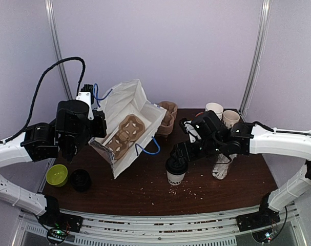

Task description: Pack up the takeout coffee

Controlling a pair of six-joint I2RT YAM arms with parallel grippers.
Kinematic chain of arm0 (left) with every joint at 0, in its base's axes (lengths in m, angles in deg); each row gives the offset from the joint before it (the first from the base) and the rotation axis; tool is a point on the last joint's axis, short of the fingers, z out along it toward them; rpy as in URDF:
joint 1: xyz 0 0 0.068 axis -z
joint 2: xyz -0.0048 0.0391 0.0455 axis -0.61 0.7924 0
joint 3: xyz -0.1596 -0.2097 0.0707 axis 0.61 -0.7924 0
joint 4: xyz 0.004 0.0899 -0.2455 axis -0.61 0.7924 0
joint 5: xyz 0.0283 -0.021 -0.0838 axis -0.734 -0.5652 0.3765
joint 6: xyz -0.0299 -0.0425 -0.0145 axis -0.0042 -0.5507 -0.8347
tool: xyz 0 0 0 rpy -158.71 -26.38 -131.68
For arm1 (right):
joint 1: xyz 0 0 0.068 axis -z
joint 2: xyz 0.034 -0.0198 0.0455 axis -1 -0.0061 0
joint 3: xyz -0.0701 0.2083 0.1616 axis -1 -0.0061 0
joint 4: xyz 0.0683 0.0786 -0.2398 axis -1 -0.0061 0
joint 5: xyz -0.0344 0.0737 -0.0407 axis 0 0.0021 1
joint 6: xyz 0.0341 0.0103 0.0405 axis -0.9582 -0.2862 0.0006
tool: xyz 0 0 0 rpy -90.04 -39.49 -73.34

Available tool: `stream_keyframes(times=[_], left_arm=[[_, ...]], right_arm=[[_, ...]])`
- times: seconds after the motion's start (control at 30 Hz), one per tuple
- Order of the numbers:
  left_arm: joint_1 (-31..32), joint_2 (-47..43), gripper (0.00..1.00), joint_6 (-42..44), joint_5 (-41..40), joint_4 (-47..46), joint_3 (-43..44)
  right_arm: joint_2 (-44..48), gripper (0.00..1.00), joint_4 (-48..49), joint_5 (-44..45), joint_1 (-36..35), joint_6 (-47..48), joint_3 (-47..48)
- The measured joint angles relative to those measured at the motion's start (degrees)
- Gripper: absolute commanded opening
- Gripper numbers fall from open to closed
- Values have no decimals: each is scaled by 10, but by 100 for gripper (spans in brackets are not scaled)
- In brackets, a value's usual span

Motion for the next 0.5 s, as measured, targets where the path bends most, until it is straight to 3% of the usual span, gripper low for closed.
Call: stream_keyframes(times=[0.23, 0.5], left_arm=[[0, 0, 0, 0, 2, 0, 0], [0, 0, 0, -1, 2, 0, 0]], right_arm=[[-78, 92, -83, -10, 0, 48, 42], [-93, 94, -107, -17, 0, 69, 63]])
